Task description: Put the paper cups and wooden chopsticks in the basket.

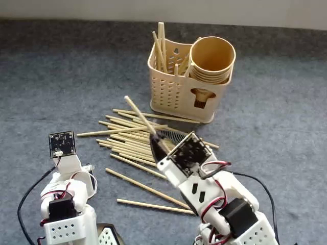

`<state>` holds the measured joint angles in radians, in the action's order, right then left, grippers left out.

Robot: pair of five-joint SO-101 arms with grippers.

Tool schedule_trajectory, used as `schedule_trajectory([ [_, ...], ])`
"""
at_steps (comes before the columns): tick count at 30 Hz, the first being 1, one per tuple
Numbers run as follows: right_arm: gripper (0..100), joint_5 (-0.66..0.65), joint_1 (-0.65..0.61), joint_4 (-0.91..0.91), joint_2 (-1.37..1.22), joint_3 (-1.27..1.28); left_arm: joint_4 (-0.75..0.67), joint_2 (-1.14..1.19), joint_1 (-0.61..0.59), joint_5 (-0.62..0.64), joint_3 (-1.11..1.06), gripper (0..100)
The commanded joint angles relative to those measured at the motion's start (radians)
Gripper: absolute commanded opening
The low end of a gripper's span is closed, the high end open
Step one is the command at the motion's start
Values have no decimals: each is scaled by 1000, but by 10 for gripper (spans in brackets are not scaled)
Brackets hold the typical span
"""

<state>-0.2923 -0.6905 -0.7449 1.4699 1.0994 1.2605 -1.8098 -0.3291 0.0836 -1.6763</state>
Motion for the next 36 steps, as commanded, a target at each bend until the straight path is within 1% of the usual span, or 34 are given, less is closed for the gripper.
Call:
schedule_trajectory([
  [1,6,-6,73,220,18,-15,3,2,-5,-2,-21,130],
  [5,6,-8,124,455,10,-16,3,2,-5,-2,-21,130],
  [7,6,-6,134,542,-31,-16,3,2,-5,-2,-21,130],
  [11,6,-5,131,696,-177,-87,3,2,-5,-2,-21,130],
  [17,6,-5,134,869,-449,-252,3,2,-5,-2,-21,130],
  [23,6,-5,142,981,-713,-415,3,2,-5,-2,-21,130],
  [28,6,-5,217,1107,-909,-522,3,2,-5,-2,-21,130],
  [36,6,-5,292,1127,-1119,-567,3,2,-5,-2,-21,130],
])
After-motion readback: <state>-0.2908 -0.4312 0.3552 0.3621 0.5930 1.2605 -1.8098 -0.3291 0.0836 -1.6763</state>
